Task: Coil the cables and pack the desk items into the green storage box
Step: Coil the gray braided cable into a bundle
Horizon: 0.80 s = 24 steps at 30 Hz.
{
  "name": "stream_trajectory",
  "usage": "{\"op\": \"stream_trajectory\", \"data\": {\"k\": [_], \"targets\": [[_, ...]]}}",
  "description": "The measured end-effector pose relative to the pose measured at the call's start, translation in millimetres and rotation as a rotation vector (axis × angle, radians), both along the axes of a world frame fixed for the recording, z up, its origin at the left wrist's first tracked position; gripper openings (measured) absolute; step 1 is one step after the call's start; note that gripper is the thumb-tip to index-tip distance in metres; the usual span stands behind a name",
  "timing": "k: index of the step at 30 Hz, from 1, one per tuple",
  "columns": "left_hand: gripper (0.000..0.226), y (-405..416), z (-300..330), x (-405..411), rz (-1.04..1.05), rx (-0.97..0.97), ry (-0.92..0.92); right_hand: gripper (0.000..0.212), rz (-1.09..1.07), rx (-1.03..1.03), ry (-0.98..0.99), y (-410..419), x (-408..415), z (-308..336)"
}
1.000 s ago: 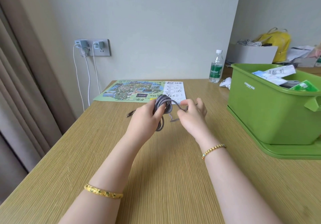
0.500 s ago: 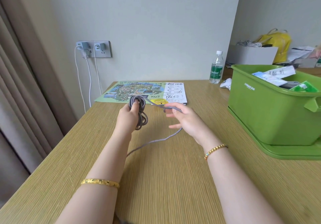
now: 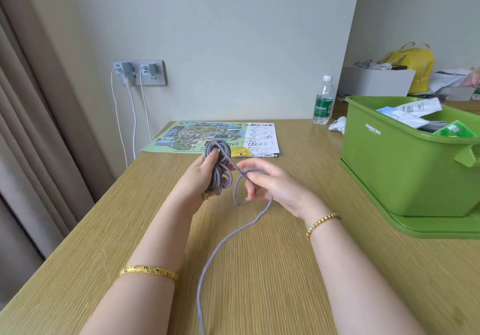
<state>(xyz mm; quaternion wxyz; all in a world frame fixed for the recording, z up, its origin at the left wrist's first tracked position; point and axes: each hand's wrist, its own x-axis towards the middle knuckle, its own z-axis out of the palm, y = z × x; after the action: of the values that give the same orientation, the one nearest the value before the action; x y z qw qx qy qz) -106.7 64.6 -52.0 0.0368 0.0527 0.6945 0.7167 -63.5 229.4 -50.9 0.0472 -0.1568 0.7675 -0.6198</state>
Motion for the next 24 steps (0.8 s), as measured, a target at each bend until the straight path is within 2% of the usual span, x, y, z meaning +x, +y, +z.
{"op": "stream_trajectory", "data": {"k": [3, 5, 8, 10, 15, 19, 21, 24], "targets": [[0.029, -1.1, 2.5, 2.4, -0.065, 0.031, -0.010, 0.030, 0.100, -0.155, -0.108, 3.4, -1.0, 2.2], [0.031, -2.2, 6.8, 4.5, -0.158, 0.108, 0.017, 0.032, 0.013, -0.321, -0.170, 6.5, -5.3, 4.1], [0.031, -2.5, 13.2, 8.7, -0.295, 0.362, 0.034, 0.030, -0.104, -0.610, -0.319, 11.9, -10.7, 3.1], [0.031, -0.3, 16.7, 12.7, -0.361, 0.516, 0.020, 0.029, -0.145, -0.721, -0.456, 12.7, -10.7, 0.6], [0.030, 6.2, 22.6, 19.0, -0.398, 0.708, 0.044, 0.022, -0.227, -0.454, -0.576, 11.7, -13.0, -10.0], [0.034, 9.4, 23.3, 16.6, -0.198, 0.760, 0.038, 0.012, -0.185, -0.258, -0.528, 2.6, -11.3, -12.9], [0.035, 9.9, 23.4, 13.7, -0.093, 0.797, 0.043, 0.022, -0.249, -0.091, -0.367, -3.2, -13.8, -14.4], [0.039, 10.4, 21.4, 11.3, -0.030, 0.806, 0.008, 0.043, -0.400, 0.286, 0.127, -11.1, -17.6, -15.9]]}}
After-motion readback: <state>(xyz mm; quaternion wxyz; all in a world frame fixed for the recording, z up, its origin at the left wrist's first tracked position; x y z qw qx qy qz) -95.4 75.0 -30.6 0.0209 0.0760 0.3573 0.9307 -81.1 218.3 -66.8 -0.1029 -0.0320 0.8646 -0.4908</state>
